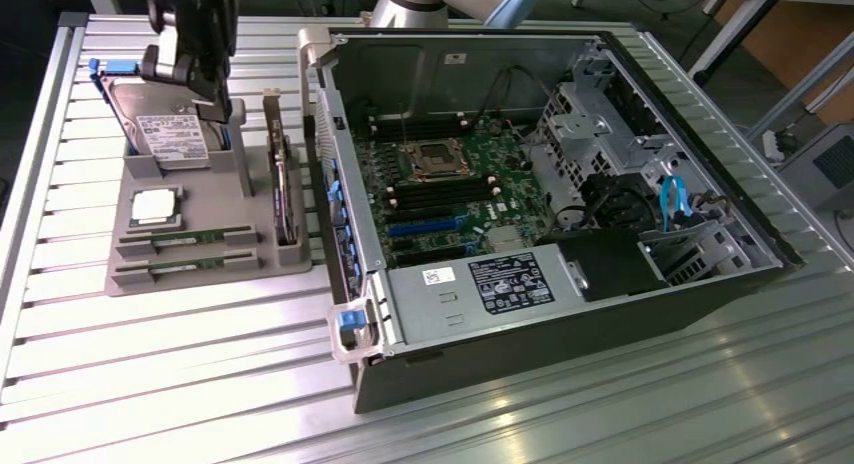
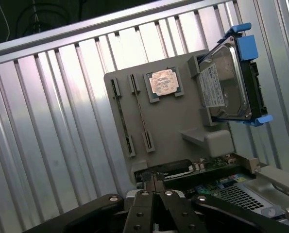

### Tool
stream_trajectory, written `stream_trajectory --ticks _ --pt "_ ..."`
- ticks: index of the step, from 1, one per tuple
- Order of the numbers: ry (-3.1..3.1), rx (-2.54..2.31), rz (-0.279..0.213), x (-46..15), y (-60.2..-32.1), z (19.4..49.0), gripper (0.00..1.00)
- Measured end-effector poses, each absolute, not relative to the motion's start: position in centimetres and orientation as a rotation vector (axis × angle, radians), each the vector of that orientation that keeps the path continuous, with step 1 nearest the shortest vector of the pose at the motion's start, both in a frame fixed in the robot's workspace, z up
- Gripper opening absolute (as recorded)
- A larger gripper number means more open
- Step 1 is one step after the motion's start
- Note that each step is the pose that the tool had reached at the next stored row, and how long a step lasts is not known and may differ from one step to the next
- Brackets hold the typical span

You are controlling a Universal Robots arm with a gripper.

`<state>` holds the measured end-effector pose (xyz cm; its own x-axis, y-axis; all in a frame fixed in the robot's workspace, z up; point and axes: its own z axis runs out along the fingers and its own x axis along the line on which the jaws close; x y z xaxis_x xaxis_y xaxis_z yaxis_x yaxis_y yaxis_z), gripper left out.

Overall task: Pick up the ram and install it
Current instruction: 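Pick up the ram and move it above insertion slot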

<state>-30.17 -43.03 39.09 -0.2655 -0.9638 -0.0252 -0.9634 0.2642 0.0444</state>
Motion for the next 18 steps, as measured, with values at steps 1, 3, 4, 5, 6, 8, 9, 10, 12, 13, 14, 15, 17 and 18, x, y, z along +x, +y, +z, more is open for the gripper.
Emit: stream_trajectory --ticks 1,3,4,5,6,8,9,10,12,13,14,15,17,18 --pt "-2.488 1.905 -0.079 -30.17 -43.03 39.09 0.10" --pt "-2.472 1.925 -0.079 -30.17 -43.03 39.09 0.10" --pt "-2.457 1.943 -0.079 -30.17 -43.03 39.09 0.10" --pt "-2.443 1.961 -0.079 -30.17 -43.03 39.09 0.10" --pt "-2.430 1.977 -0.079 -30.17 -43.03 39.09 0.10" --pt "-2.397 2.014 -0.079 -30.17 -43.03 39.09 0.10" --pt "-2.389 2.024 -0.079 -30.17 -43.03 39.09 0.10" --pt "-2.381 2.033 -0.079 -30.17 -43.03 39.09 0.10" --pt "-2.351 2.067 -0.078 -30.17 -43.03 39.09 0.10" --pt "-2.338 2.081 -0.078 -30.17 -43.03 39.08 0.10" --pt "-2.326 2.094 -0.078 -30.17 -43.03 39.09 0.10" --pt "-2.315 2.105 -0.078 -30.17 -43.03 39.09 0.10" --pt "-2.300 2.121 -0.078 -30.17 -43.03 39.08 0.10" --pt "-2.293 2.129 -0.078 -30.17 -43.03 39.09 0.10"
